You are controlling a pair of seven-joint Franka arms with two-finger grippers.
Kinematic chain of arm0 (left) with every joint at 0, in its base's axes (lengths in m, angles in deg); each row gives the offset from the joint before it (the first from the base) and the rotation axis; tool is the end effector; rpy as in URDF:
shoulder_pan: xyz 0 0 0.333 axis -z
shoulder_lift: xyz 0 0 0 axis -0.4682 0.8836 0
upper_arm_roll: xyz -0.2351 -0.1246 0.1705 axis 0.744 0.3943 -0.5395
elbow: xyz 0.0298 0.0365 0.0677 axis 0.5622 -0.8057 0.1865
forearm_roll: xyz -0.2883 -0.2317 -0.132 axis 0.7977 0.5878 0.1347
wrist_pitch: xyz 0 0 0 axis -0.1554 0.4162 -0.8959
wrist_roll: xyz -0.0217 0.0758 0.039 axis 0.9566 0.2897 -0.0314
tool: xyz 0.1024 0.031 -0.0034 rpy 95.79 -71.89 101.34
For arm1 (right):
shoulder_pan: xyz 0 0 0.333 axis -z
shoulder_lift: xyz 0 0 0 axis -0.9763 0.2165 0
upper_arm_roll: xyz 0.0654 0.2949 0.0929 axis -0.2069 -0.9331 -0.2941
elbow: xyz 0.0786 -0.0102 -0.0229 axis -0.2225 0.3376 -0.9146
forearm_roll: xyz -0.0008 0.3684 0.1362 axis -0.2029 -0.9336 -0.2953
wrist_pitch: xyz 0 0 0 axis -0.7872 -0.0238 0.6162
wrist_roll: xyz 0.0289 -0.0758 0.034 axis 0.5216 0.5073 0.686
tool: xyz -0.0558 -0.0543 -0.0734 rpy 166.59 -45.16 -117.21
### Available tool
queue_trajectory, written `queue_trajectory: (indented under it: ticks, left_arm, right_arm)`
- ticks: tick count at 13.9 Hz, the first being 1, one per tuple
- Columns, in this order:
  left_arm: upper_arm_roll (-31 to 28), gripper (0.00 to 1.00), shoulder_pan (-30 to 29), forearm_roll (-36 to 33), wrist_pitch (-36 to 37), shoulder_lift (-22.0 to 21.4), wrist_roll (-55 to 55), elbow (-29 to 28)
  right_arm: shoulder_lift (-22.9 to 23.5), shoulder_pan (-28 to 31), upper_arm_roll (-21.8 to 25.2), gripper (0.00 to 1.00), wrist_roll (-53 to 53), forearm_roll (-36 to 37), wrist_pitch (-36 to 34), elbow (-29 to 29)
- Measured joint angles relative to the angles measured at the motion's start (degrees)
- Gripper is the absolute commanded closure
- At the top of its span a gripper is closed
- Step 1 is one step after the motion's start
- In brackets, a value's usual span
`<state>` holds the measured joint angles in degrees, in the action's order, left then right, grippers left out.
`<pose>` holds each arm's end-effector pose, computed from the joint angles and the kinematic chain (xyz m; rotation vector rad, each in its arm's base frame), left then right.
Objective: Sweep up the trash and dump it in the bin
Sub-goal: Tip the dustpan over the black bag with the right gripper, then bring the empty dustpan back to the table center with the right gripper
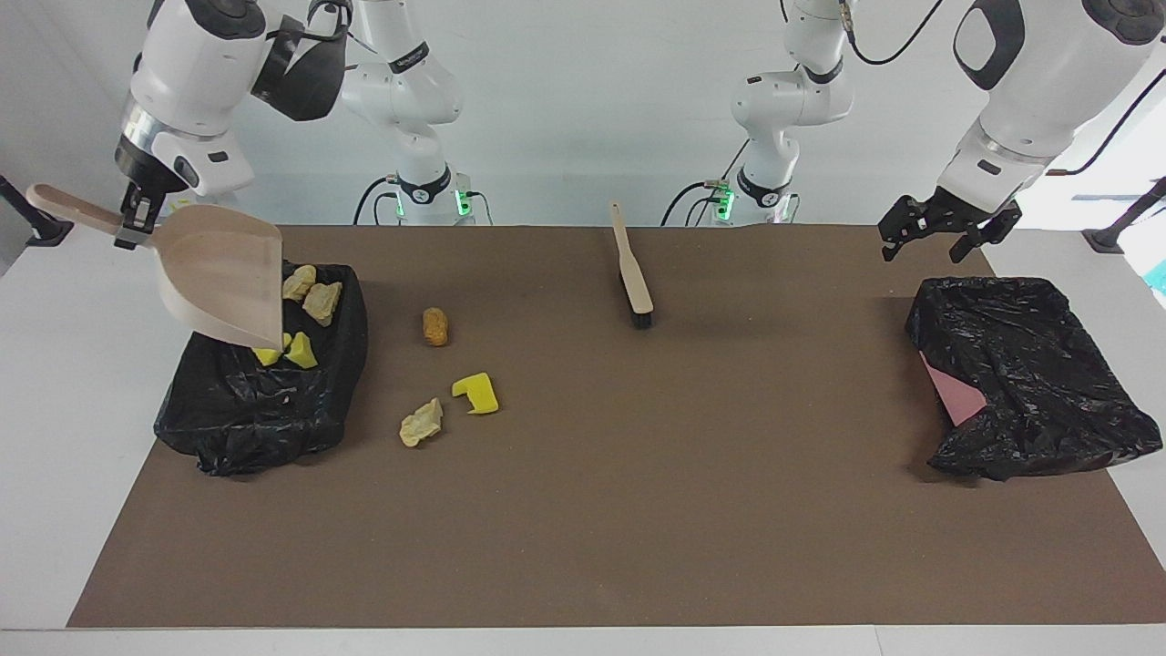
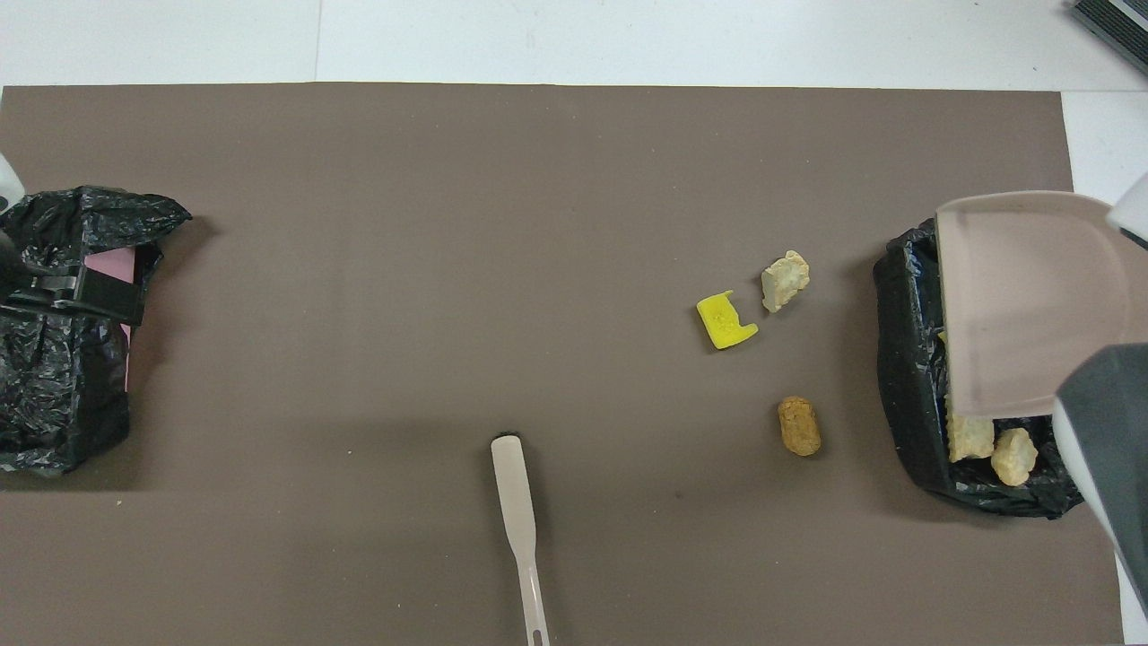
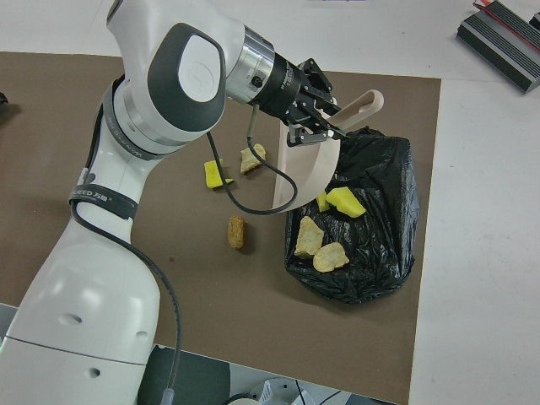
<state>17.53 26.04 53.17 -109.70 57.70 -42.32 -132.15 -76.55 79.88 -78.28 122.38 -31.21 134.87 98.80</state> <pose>0.5511 -0.0260 0.6102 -3.1244 0.1689 0.0904 0.5460 -0.0282 0.6162 1.9290 1.7322 -0.4799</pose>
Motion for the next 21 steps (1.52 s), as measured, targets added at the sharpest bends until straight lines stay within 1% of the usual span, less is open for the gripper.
queue_trajectory:
  ticks: [4, 6, 7, 9, 14, 15, 17, 21]
  left_arm:
    - [0.00, 0.00, 0.00, 0.00, 0.00, 0.00, 0.02, 0.00]
    - [0.00, 0.00, 0.00, 0.00, -0.01, 0.00, 0.05, -0.11]
    - [0.00, 0.00, 0.00, 0.00, -0.02, 0.00, 0.05, -0.14]
    - [0.01, 0.00, 0.00, 0.00, -0.02, 0.00, 0.06, -0.14]
    - [0.01, 0.00, 0.00, 0.00, -0.03, 0.00, 0.07, -0.16]
    - [0.01, 0.00, 0.00, 0.00, -0.03, 0.00, 0.07, -0.16]
    - [0.01, 0.00, 0.00, 0.00, -0.03, 0.00, 0.23, -0.16]
    - [0.01, 0.00, 0.00, 0.00, -0.03, 0.00, 0.52, -0.20]
  right_arm:
    - [0.72, -3.18, -0.09, 1.00, -24.24, -11.22, -0.62, -0.65]
    - [1.55, -6.43, -0.11, 1.00, -36.59, -13.37, -0.73, -0.87]
    - [2.66, -8.51, -0.19, 1.00, -43.42, -14.89, -0.80, -1.58]
    - [6.23, -11.41, -0.37, 1.00, -54.92, -18.70, -1.63, -4.38]
    - [17.54, -16.89, -0.39, 1.00, -79.11, -22.18, -1.48, -13.20]
    - [19.58, -17.92, -0.38, 1.00, -82.84, -24.62, -0.87, -14.71]
    - [22.31, -19.25, -0.37, 1.00, -89.36, -28.75, 0.86, -16.41]
    - [26.64, -23.64, -0.39, 1.00, -100.82, -30.11, 5.87, -17.98]
